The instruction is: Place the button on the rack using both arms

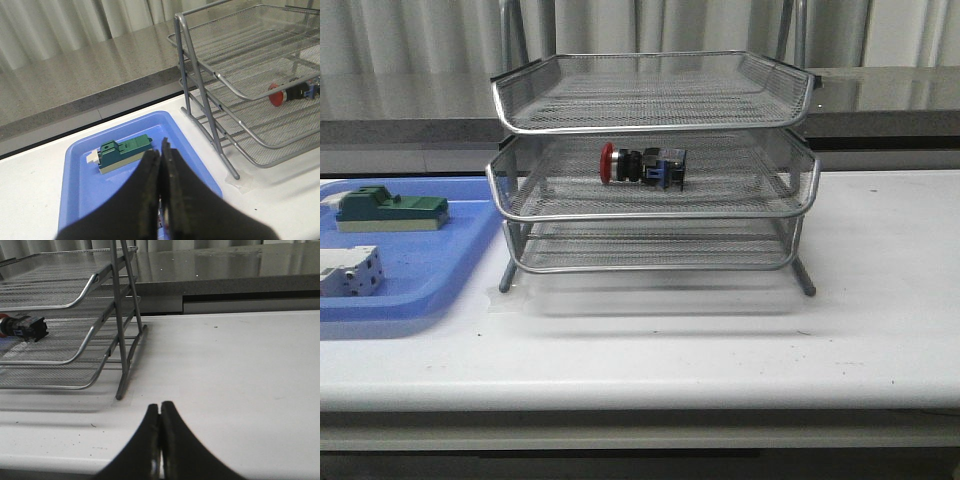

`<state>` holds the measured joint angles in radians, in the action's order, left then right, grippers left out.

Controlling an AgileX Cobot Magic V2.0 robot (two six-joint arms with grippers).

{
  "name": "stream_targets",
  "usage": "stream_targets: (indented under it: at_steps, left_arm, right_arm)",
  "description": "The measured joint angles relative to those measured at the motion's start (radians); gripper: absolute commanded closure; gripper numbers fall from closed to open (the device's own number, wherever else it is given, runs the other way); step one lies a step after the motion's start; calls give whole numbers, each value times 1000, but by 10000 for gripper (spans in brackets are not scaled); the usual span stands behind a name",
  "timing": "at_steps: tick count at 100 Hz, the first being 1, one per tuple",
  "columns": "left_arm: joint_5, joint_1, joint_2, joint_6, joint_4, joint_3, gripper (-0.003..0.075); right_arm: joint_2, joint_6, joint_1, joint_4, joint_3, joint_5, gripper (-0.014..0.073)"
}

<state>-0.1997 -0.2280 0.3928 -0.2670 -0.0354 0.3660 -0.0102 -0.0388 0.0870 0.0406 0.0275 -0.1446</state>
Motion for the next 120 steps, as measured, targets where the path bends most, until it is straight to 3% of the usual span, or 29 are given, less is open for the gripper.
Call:
stream_targets:
  at_steps: [120]
  left_arm:
    - [9, 0, -18, 0, 35, -4, 740]
  right_arm:
    - [0, -2, 0, 0, 0, 0, 654]
